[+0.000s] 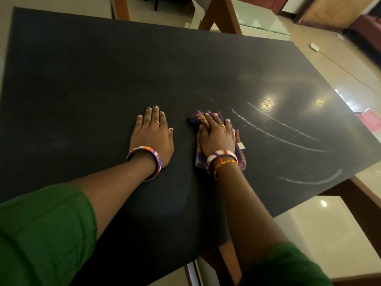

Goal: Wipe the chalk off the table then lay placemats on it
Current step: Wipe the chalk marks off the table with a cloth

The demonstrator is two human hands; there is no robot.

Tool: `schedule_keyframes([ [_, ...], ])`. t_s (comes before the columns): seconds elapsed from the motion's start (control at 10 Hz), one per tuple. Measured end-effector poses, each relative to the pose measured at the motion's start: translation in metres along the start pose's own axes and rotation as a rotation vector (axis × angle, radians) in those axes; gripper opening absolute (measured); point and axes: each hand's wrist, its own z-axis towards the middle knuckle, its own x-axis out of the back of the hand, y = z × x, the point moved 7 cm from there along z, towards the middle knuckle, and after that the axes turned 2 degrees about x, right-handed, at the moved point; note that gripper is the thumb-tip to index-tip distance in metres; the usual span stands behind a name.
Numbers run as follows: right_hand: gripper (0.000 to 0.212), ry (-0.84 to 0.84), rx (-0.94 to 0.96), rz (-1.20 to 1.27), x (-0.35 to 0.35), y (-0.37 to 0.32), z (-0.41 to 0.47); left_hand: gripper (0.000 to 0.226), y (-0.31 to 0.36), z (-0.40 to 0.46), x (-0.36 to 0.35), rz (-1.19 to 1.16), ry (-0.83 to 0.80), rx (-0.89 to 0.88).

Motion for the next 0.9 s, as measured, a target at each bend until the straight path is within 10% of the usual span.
schedule_keyframes([
  [0.2,0.049,0.008,-0.047,-0.115,0.001,0.019,-0.105,0.057,0.000,0.000,0.000,-0.007,-0.001,0.002],
  [0.9,0.044,0.018,-0.066,-0.046,0.007,0.009,-0.023,0.057,0.001,0.000,0.002,-0.004,-0.011,-0.006],
])
